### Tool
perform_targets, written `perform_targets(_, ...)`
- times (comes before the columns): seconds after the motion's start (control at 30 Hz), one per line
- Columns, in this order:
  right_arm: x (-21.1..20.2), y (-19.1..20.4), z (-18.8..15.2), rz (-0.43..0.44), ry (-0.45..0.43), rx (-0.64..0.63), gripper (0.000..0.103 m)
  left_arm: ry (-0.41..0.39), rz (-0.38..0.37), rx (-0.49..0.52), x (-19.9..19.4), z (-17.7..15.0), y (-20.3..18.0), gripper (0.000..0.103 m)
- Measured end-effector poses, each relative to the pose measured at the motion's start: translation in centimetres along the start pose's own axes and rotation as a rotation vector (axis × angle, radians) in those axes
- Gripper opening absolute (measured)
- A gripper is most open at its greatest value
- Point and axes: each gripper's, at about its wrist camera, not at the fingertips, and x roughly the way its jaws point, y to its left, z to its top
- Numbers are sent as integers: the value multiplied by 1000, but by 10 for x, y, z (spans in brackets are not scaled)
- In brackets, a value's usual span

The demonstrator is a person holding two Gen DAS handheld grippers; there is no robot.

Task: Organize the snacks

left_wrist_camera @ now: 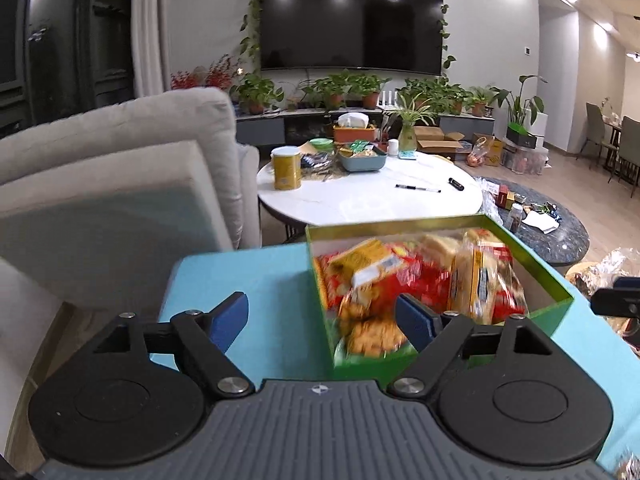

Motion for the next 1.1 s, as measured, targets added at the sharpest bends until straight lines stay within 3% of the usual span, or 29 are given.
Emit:
perform_targets(0.3,-17,-18,-67,-100,115,31,91,57,-73,-38,-27,-49,-18,79)
perform_targets(0.5,-31,-35,-97,-162,172,13,91,72,-92,-21,-39,-65,-28,79)
perform_targets(0.77,-57,-38,-121,-152,192,-140,96,68,-94,-27,-48,-68,-29,79)
perform_targets(0.93,-57,-37,-137,-172,244,-297,96,78,-95,-33,-47,-71,-28,79)
perform_targets(1.1,-48,-34,-147,-143,270,-356,96,87,-85,-42,-45,-73,-26,79)
